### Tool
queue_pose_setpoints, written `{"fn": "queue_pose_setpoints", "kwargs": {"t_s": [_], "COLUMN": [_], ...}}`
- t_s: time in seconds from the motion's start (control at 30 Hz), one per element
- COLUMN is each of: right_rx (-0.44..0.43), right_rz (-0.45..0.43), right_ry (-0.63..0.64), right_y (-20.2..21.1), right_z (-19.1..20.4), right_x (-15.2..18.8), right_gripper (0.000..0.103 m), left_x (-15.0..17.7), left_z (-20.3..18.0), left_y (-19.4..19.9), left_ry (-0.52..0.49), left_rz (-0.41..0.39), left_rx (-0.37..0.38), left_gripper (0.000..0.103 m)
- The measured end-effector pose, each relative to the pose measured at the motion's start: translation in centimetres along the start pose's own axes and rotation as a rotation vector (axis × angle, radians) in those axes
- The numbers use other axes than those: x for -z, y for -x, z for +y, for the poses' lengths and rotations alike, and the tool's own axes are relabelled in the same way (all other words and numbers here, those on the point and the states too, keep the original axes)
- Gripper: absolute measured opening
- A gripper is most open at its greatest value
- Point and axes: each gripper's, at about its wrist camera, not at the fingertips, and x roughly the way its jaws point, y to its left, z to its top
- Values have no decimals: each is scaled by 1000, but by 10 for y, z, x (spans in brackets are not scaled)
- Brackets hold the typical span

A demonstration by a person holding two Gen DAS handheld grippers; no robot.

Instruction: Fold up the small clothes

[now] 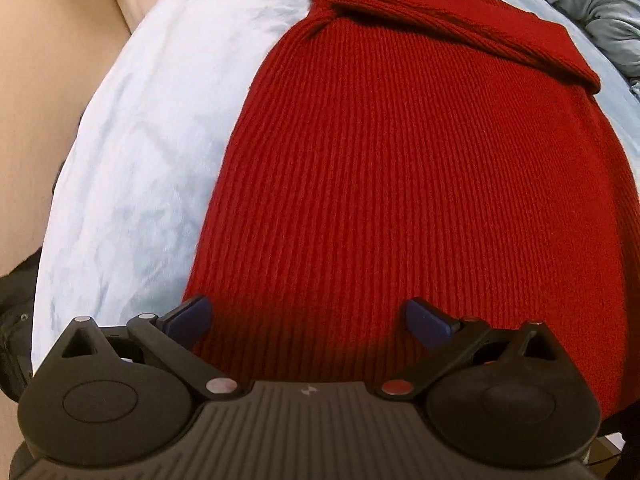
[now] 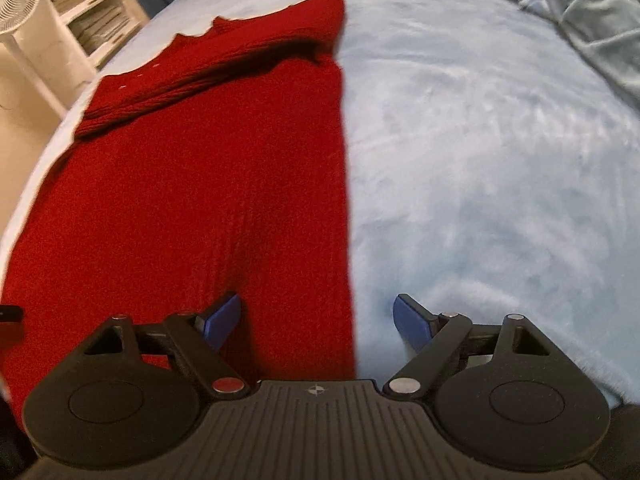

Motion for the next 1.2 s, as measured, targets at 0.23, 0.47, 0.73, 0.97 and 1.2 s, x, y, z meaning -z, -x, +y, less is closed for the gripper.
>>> {"fn": "queue_pose_setpoints", "kwargs": {"t_s": [0.23,0.47,0.73,0.97,1.2], "right_rx": [-101,-87,-42,17,-104], "right_rz": [60,50,-18,15,125], "right_ry": [-76,-100,-209,-46,-39], "right_y": [7,6,9,-2,6], "right_z": [1,2,-6,18,25], "right_x": [7,8,9,16,23], "right_gripper": [80,80,80,73,14], "left_x": [-7,-7,3,11,15], "left_z": [16,20,14,3,3], "left_y": [13,-8,5,-5,14], "left_ry": [117,118,96,58,83], "left_rz": [-52,-7,-2,0,-6], "left_rx": [0,-54,73,43,76], "left_gripper": [103,103,103,103,66]}}
